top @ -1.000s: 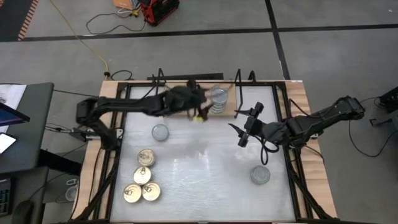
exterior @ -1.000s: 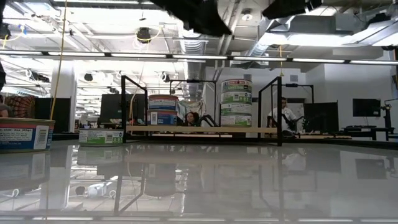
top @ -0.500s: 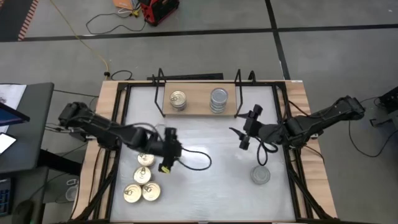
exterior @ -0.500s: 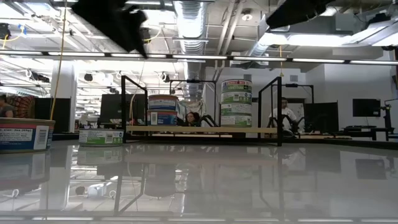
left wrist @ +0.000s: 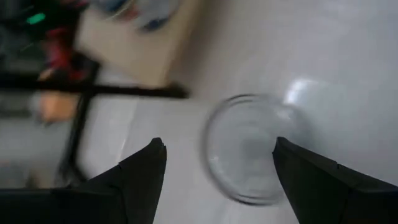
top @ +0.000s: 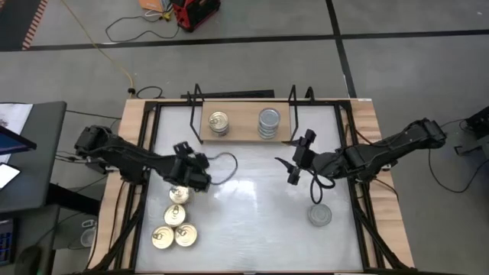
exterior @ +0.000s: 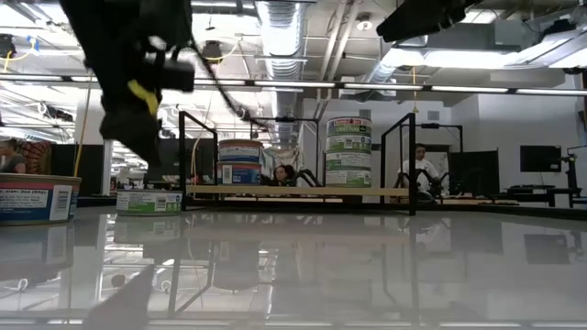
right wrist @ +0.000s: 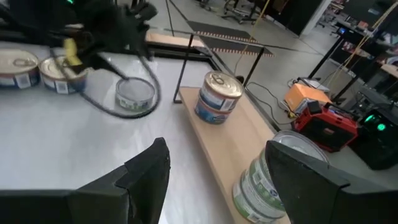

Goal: Stack canned seafood by type on shelf
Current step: Stack the green tuna can on top of the green tuna can on the shelf

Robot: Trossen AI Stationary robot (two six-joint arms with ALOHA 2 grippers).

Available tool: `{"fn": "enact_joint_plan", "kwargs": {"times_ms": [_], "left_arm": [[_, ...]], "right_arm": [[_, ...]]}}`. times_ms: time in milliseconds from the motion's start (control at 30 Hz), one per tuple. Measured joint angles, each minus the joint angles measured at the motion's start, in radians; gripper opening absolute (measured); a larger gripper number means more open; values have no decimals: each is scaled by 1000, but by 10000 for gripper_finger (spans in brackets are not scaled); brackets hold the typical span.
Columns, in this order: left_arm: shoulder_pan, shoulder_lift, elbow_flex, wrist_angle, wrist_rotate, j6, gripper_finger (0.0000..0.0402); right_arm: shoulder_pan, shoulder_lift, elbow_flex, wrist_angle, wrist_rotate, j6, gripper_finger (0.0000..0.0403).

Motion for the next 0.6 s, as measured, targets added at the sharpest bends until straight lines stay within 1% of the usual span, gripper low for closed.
{"fn": "enact_joint_plan", "kwargs": {"times_ms": [67, 133, 200, 267, 400, 500, 600], "left_arm": [[33, 1, -38, -2, -26, -40, 283], [62, 1, -66, 3, -26, -46, 283], [86, 1, -99, 41, 7, -23, 283], [98, 1, -132, 110, 64, 13, 283], [87, -3, -158, 243, 85, 97, 283], [71, -2, -161, 382, 104, 178, 283], [65, 0, -162, 560, 198, 284, 283]], "right_arm": [[7, -1, 0, 7, 0, -7, 292], [9, -3, 0, 23, 0, -15, 292], [16, -7, 0, 39, 0, -33, 292], [23, -10, 0, 48, 0, -39, 292], [26, -9, 0, 43, 0, -43, 292], [23, -9, 0, 44, 0, -43, 292], [23, -9, 0, 48, 0, -52, 292]]}}
